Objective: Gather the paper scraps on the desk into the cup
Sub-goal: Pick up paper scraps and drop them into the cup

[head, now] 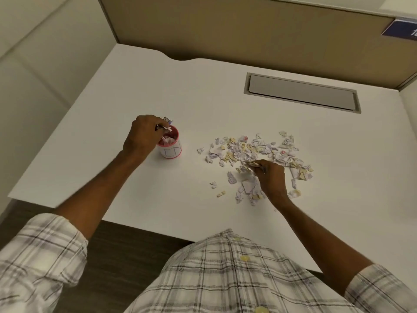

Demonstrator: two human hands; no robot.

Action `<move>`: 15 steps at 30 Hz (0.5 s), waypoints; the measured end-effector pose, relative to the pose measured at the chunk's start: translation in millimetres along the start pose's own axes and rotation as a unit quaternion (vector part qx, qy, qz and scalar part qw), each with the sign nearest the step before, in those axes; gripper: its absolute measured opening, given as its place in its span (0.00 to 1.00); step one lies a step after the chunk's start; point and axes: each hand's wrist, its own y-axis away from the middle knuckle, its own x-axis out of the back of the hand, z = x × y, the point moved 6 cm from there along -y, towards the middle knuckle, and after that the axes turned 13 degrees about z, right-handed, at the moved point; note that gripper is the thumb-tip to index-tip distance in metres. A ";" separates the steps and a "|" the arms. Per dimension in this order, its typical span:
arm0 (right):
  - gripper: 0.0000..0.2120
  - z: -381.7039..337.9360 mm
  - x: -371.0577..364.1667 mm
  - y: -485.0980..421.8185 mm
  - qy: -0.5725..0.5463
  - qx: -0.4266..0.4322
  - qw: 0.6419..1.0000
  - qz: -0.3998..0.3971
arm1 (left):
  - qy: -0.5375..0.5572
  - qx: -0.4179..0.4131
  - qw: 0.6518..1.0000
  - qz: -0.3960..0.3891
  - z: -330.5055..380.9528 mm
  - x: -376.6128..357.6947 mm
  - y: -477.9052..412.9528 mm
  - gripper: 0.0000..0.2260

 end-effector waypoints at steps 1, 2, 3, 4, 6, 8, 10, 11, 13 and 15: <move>0.06 -1.3 -0.3 -0.8 0.003 -0.002 1.000 -0.003 | -0.013 0.000 1.000 -0.017 -1.6 -3.4 -1.8 0.09; 0.06 -2.5 -0.5 -2.0 0.006 -0.005 1.000 -0.007 | -0.029 0.001 0.999 -0.036 -2.7 -7.7 -3.2 0.09; 0.06 -3.7 -0.3 -3.3 0.007 -0.005 1.000 -0.008 | -0.049 0.000 0.997 -0.056 -3.3 -12.2 -4.0 0.10; 0.06 -5.3 0.1 -4.8 0.006 -0.003 1.000 -0.007 | -0.070 -0.004 0.995 -0.077 -2.8 -16.3 -4.0 0.10; 0.06 -7.8 2.1 -6.9 0.004 0.001 1.000 0.000 | -0.106 -0.025 0.988 -0.111 0.0 -22.3 -3.7 0.11; 0.06 -9.2 3.6 -7.4 0.008 -0.001 1.000 0.004 | -0.121 -0.040 0.984 -0.124 2.8 -23.2 -5.3 0.12; 0.06 -11.3 4.2 -7.0 0.008 0.000 1.000 0.005 | -0.119 -0.045 0.984 -0.125 4.8 -21.5 -8.9 0.11; 0.06 -13.0 4.3 -6.9 0.008 0.004 1.000 0.007 | -0.115 -0.042 0.984 -0.128 4.6 -20.7 -11.0 0.12; 0.06 -17.5 4.0 -6.9 0.008 0.011 1.000 0.006 | -0.111 -0.034 0.983 -0.141 2.8 -19.3 -14.1 0.13; 0.05 -23.1 1.8 -6.9 0.005 0.010 1.000 0.001 | -0.106 -0.038 0.983 -0.143 0.9 -18.0 -15.2 0.13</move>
